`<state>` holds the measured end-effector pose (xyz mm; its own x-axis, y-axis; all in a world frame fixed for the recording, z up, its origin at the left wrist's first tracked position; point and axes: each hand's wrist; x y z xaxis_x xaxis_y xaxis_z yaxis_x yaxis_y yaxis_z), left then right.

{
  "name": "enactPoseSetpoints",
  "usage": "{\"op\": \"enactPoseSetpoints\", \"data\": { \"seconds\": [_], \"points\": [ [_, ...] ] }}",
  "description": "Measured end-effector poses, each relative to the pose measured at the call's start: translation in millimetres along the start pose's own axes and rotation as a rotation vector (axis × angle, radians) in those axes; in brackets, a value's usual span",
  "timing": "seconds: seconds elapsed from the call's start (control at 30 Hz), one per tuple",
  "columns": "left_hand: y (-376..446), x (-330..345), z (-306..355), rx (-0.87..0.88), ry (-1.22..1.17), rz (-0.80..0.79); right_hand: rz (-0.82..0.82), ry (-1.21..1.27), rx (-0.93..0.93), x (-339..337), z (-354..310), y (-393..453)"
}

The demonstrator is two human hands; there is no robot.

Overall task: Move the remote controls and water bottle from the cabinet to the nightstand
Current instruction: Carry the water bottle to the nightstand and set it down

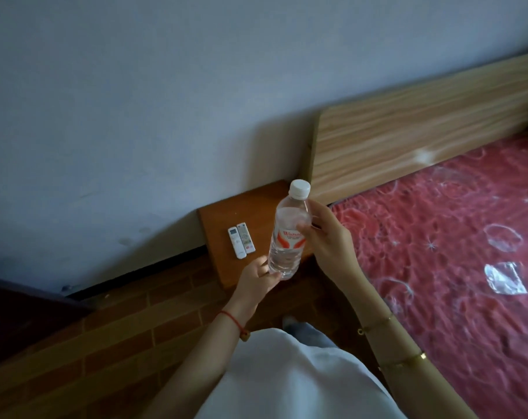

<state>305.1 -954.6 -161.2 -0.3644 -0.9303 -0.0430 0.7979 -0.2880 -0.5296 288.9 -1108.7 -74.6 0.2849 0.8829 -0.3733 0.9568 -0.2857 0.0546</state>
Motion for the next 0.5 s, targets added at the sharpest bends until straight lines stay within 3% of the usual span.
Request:
{"op": "enactPoseSetpoints", "data": {
  "seconds": [0.3, 0.5],
  "points": [
    [101.3, 25.2, 32.9, -0.082, -0.108, 0.231, -0.232, -0.021, -0.047, 3.4, 46.1, 131.5],
    [171.2, 17.1, 37.3, -0.057, 0.007, 0.339, -0.284, -0.038, -0.047, 40.6, 92.1, 201.6]
  ]
}}
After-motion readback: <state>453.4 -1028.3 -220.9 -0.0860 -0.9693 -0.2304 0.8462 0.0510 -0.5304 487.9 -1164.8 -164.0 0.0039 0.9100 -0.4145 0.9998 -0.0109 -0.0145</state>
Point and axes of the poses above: each hand's wrist, its own y-axis towards the middle knuckle, its own x-axis out of the palm, z = x × y, and after that the axes turned 3 degrees about x, right-handed
